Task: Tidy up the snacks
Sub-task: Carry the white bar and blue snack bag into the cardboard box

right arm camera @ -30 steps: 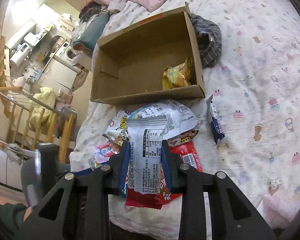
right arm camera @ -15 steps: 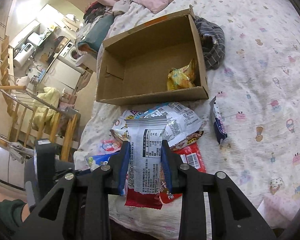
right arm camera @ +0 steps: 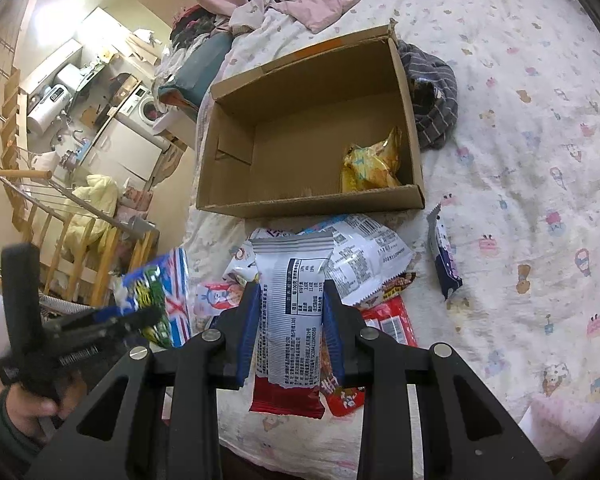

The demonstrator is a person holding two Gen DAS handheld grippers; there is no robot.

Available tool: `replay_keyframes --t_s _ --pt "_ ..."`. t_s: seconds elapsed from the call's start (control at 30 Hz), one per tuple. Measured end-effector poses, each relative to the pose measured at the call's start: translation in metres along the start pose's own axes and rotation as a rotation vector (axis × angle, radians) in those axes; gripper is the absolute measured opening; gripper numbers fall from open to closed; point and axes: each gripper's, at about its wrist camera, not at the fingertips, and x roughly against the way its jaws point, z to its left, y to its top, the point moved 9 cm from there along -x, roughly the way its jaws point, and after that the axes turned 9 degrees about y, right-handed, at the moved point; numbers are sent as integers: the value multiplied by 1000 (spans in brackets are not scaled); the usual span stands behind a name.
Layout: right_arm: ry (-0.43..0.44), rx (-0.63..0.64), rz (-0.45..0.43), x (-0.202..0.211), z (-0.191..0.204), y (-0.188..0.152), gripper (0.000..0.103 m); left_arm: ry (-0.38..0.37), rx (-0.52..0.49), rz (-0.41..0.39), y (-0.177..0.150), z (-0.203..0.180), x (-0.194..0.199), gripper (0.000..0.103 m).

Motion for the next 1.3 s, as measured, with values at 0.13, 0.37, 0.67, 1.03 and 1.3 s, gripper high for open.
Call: replay_keyframes --t_s 0.13,0.37,0.67,1.03,1.3 --pt "-1 19 -66 6 7 14 32 -6 -16 -43 25 1 4 43" --pt "7 21 -168 14 11 57 32 -17 -20 -97 66 -2 0 43" --pt "-38 63 -163 -16 10 120 32 -40 -62 -124 121 -21 -20 43" --pt "-60 31 -179 -58 -18 159 32 -109 -29 -169 176 -40 -62 43" --pt "-134 58 -127 -90 -52 146 32 -63 -91 -163 173 -48 -95 43"
